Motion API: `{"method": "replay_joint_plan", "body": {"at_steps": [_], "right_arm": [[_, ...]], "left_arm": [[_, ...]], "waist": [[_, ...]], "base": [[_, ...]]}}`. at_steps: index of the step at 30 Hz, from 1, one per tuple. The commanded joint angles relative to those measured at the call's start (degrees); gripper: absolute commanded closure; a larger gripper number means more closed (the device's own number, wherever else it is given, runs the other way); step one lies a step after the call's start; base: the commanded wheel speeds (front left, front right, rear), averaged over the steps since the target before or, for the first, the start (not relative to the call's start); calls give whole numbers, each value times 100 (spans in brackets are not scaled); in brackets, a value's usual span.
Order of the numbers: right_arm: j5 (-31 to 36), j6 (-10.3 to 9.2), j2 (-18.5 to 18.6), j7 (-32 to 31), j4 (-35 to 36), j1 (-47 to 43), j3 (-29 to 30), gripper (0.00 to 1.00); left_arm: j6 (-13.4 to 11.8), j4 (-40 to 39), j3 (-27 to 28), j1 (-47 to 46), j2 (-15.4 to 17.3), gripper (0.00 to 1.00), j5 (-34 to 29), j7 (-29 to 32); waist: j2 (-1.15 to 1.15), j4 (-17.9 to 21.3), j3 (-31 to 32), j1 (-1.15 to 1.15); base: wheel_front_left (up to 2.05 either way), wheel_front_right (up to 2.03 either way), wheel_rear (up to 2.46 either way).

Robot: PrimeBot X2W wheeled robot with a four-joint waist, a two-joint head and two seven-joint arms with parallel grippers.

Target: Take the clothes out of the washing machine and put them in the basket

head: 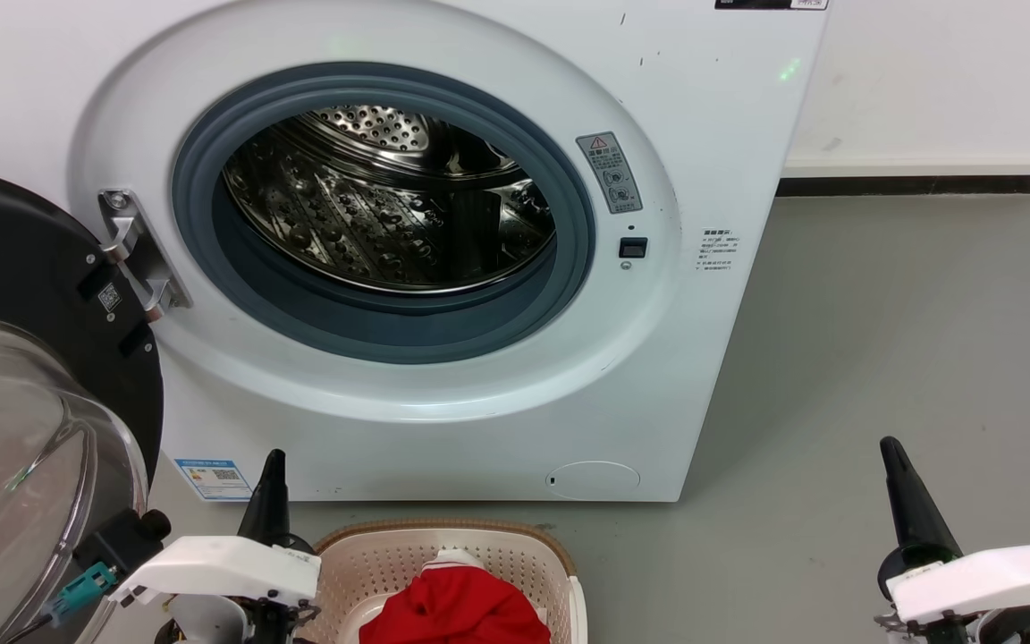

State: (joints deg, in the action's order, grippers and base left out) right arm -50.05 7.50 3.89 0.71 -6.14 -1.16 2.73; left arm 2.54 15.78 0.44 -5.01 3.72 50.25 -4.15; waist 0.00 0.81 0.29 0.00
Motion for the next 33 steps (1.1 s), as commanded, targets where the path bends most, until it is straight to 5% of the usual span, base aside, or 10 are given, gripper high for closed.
{"method": "replay_joint_plan", "body": {"at_steps": [1, 33], "right_arm": [[-218, 0, 46, -17, 12, 194, 12, 100], [-2280, 0, 49, -288, -380, 474, 98, 100]], "left_arm": [[48, -89, 48, -129, 10, 100, 204, 44], [279, -139, 332, -151, -36, 100, 2183, 556]], "waist": [[0, -2, -1, 0], [0, -34, -20, 0]], "base": [[0, 0, 0], [0, 0, 0]]}}
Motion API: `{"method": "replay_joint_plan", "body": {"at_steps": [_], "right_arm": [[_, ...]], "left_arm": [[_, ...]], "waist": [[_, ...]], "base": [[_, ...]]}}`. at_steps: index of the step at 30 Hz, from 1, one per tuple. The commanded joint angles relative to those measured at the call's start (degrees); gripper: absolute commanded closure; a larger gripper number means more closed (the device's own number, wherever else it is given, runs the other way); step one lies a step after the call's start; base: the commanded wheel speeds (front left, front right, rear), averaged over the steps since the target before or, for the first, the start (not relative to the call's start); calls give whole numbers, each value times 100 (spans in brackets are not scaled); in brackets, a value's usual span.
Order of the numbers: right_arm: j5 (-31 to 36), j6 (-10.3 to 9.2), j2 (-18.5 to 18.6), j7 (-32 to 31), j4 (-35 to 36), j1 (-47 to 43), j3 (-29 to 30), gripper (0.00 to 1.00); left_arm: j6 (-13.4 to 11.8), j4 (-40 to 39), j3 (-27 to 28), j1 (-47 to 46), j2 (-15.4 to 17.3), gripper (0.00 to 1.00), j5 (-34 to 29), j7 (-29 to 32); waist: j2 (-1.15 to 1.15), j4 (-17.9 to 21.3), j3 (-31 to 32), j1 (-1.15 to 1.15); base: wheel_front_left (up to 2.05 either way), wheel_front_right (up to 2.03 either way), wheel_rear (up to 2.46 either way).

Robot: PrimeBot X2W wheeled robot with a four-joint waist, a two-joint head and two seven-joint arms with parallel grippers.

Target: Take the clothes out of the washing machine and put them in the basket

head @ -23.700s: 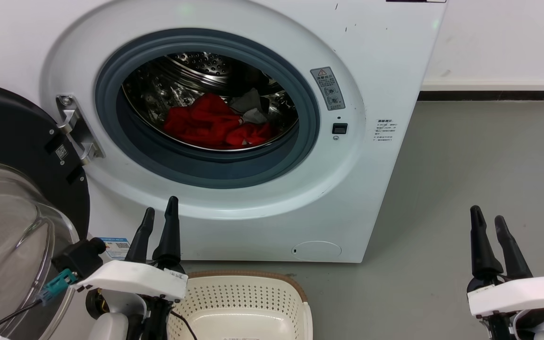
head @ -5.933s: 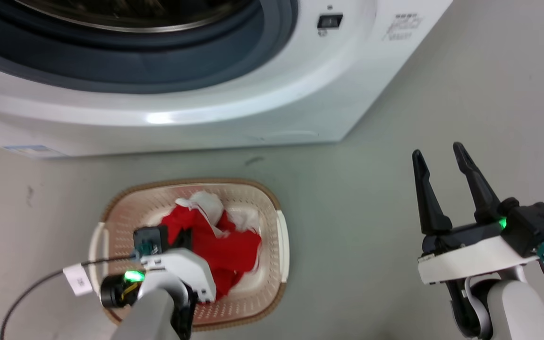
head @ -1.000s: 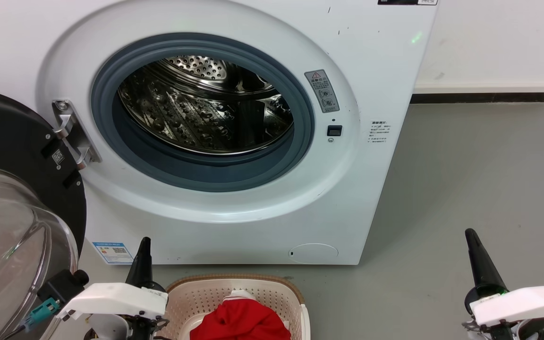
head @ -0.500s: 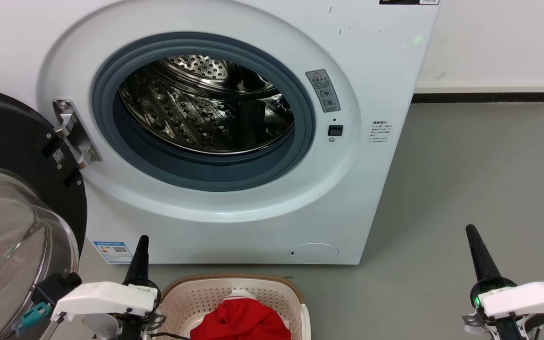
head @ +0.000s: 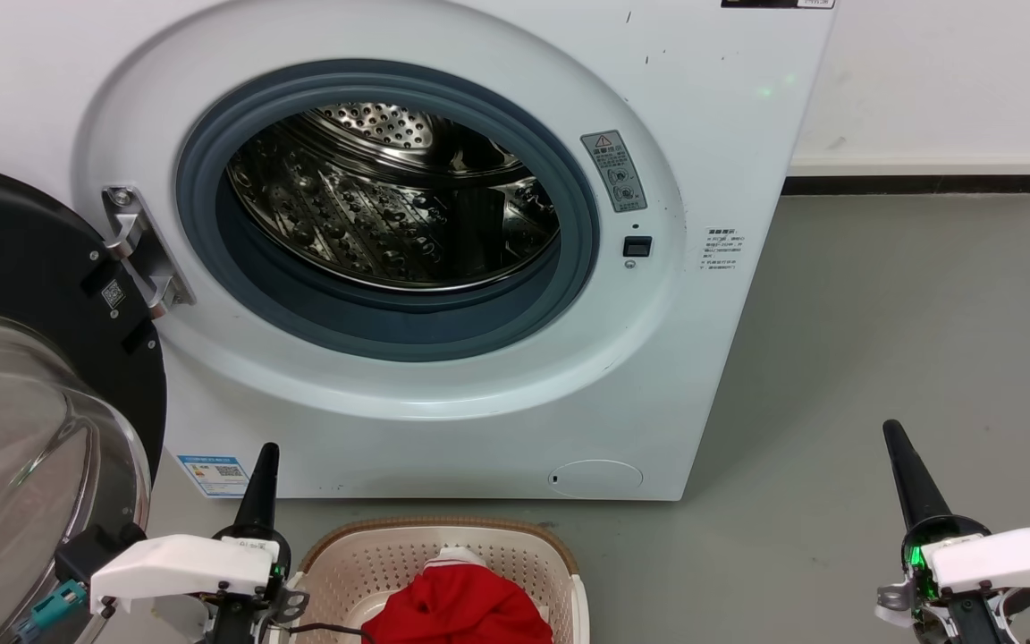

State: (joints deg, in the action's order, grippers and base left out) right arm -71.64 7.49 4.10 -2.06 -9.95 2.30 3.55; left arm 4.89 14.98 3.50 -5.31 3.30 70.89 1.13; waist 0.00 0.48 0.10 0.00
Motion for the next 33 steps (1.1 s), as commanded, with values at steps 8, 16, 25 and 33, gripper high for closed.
{"method": "replay_joint_plan", "body": {"at_steps": [8, 16, 25, 33], "right_arm": [[-496, 1, 24, -66, -70, 178, 37, 100], [-946, 1, 16, -139, -163, 250, 64, 100], [-1411, 1, 5, -207, -254, 306, 95, 100], [-1754, 0, -4, -263, -322, 360, 118, 100]], "left_arm": [[82, -69, 81, -123, -4, 100, 484, 123], [134, -77, 147, -119, -16, 100, 918, 236], [185, -88, 206, -112, -25, 100, 1366, 357], [224, -93, 256, -114, -35, 100, 1704, 439]], "waist": [[0, -8, -5, 0], [0, -17, -10, 0], [0, -28, -16, 0], [0, -36, -20, 0]], "base": [[0, 0, 0], [0, 0, 0], [0, 0, 0], [0, 0, 0]]}}
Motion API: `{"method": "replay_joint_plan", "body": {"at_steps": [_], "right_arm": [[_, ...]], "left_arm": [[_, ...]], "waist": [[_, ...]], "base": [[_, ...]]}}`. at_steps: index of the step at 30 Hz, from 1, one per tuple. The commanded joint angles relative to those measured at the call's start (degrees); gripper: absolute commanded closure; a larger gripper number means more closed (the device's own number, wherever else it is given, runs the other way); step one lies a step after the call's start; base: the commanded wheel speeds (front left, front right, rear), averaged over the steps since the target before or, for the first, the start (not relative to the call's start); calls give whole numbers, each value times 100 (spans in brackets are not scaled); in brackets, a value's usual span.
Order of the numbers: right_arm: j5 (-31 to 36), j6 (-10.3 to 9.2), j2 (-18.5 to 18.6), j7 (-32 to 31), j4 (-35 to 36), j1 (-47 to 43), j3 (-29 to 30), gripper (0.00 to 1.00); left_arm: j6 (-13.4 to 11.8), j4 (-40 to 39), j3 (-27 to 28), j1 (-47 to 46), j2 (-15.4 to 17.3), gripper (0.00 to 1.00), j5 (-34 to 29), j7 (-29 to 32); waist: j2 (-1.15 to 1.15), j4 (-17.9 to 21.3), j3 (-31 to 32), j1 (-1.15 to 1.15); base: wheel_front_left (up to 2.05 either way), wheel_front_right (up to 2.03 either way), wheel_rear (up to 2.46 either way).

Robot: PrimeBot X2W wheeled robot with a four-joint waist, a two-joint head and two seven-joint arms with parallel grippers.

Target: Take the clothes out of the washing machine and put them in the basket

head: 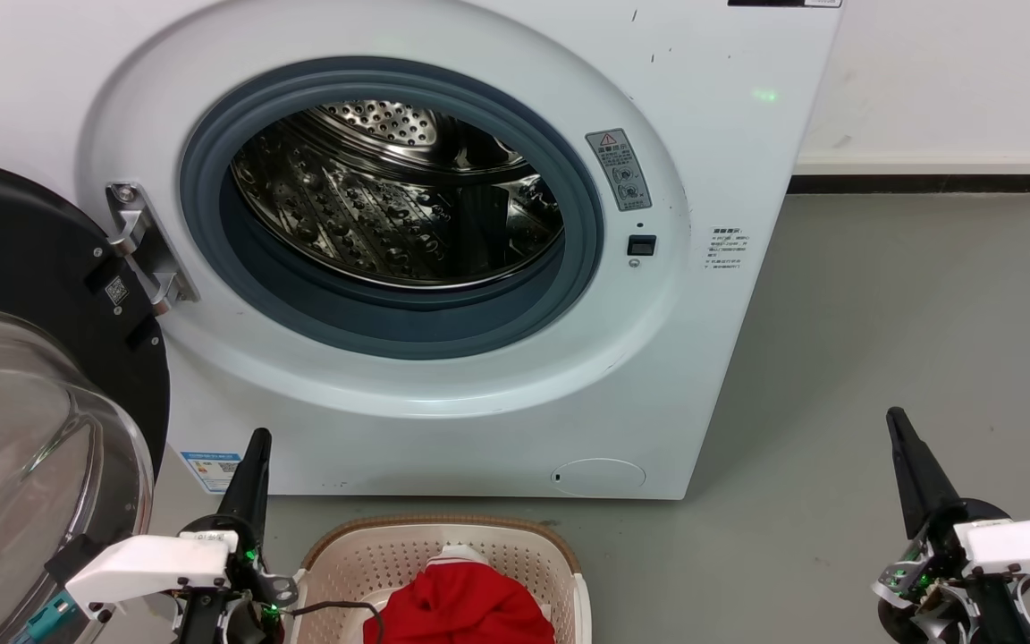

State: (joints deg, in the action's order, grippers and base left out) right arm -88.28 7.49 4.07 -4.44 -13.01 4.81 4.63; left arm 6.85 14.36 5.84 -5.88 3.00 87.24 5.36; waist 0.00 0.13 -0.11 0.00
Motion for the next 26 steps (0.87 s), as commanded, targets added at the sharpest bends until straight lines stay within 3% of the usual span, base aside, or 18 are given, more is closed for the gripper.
{"method": "replay_joint_plan", "body": {"at_steps": [1, 12, 26], "right_arm": [[-127, 0, -2, -28, -23, 118, 13, 100], [-560, 0, -14, -107, -112, 167, 44, 100], [-506, 0, -33, -113, -108, 161, 71, 100]], "left_arm": [[33, -32, 29, -57, -6, 100, 109, 32], [82, -43, 94, -56, -19, 100, 538, 143], [77, -41, 90, -53, -17, 100, 522, 139]], "waist": [[0, -1, -1, 0], [0, -13, -7, 0], [0, -13, -7, 0]], "base": [[0, 0, 0], [0, 0, 0], [0, 0, 0]]}}
